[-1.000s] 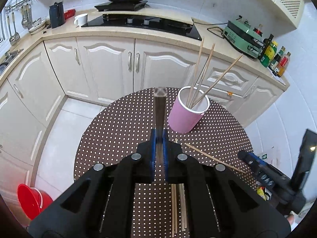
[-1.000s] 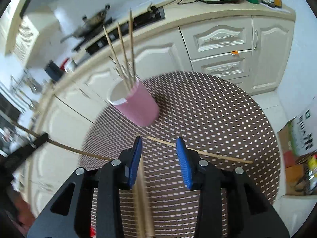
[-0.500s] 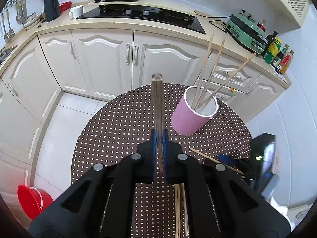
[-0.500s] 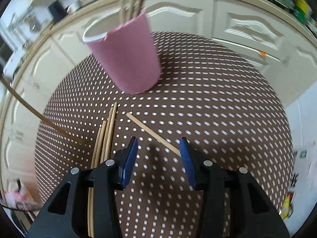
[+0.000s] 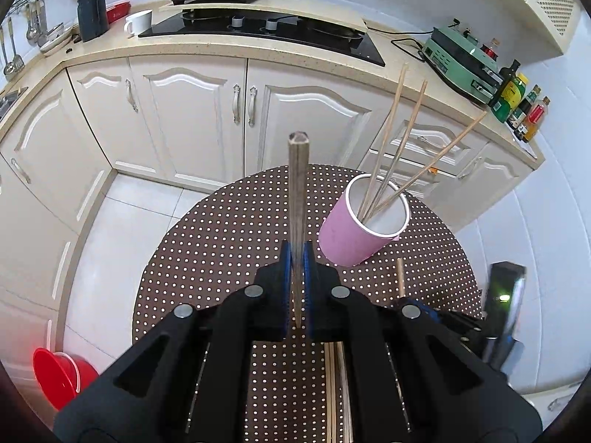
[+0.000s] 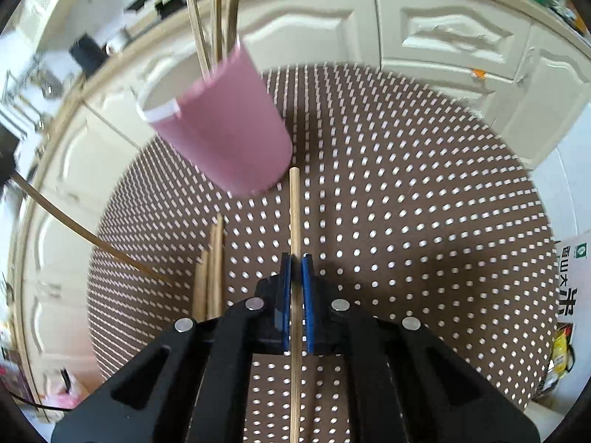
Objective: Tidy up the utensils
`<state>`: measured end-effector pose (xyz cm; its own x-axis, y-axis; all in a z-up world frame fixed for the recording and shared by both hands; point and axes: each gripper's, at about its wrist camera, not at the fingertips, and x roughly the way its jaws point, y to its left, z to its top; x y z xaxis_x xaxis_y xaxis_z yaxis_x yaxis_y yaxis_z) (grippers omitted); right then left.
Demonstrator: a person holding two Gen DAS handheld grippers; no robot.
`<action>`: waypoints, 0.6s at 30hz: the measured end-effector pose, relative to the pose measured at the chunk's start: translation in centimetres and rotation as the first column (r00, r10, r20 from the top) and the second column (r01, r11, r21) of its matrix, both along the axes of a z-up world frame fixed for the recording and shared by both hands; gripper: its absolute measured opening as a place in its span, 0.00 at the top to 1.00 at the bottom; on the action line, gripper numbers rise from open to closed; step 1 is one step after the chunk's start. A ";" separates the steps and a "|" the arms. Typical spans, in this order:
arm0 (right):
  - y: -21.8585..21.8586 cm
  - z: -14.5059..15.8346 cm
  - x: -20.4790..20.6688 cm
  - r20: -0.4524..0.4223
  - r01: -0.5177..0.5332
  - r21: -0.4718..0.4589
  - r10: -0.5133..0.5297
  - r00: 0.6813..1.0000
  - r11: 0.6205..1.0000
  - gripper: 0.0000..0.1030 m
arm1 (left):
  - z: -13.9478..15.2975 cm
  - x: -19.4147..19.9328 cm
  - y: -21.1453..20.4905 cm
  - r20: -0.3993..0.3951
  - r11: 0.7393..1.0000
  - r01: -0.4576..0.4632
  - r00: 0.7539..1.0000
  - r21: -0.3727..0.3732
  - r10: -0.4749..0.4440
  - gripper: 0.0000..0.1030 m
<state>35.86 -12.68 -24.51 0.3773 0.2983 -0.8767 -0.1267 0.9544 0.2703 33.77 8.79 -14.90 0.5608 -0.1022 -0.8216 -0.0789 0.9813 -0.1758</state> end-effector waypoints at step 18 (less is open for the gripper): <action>-3.7 17.9 -2.1 0.462 0.238 0.212 -0.312 0.830 0.948 0.95 | 7.4 -0.9 -2.6 0.113 0.993 0.119 0.986 0.006 -0.119 0.94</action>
